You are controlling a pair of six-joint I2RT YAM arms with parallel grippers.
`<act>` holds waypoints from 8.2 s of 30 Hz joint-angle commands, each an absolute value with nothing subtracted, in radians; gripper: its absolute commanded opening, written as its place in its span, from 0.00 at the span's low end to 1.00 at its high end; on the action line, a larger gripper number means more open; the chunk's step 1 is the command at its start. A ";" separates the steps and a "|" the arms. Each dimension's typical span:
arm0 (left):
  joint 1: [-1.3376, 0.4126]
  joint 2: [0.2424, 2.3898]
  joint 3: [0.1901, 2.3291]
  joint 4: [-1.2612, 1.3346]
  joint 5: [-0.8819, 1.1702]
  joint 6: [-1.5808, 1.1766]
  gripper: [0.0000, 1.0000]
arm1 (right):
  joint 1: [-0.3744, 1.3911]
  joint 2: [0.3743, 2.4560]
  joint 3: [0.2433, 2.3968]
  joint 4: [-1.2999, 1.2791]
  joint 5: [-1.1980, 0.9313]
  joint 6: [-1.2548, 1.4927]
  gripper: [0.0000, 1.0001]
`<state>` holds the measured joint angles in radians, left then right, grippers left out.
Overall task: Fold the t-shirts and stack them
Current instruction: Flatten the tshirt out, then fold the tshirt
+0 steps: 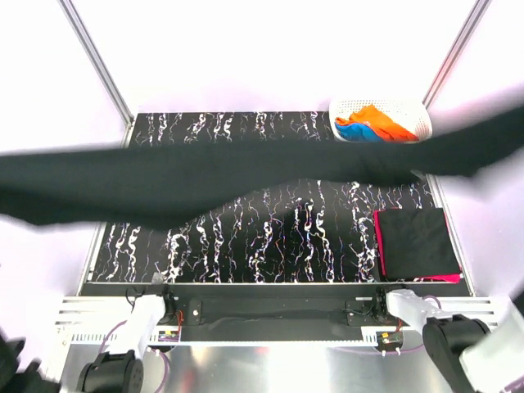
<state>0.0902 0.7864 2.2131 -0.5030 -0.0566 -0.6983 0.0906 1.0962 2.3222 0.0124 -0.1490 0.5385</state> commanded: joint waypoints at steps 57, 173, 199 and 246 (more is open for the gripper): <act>0.388 1.949 1.302 0.181 0.228 -0.522 0.00 | 0.104 2.437 2.297 0.109 -0.255 0.532 0.00; 0.452 1.844 1.348 -0.615 0.075 -0.276 0.27 | 0.110 1.703 1.261 -0.429 -0.186 0.414 0.08; 0.373 1.939 1.281 -0.339 0.351 -0.540 0.29 | 0.255 2.166 1.884 -0.609 0.023 0.373 0.33; 0.488 2.153 1.723 -0.735 0.282 -0.385 0.27 | 0.297 2.571 2.608 -0.942 0.166 0.262 0.29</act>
<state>0.4747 2.2646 1.7725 -0.7013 0.3893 -0.4229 0.2661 2.6667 2.5591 -0.8814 0.1184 0.2974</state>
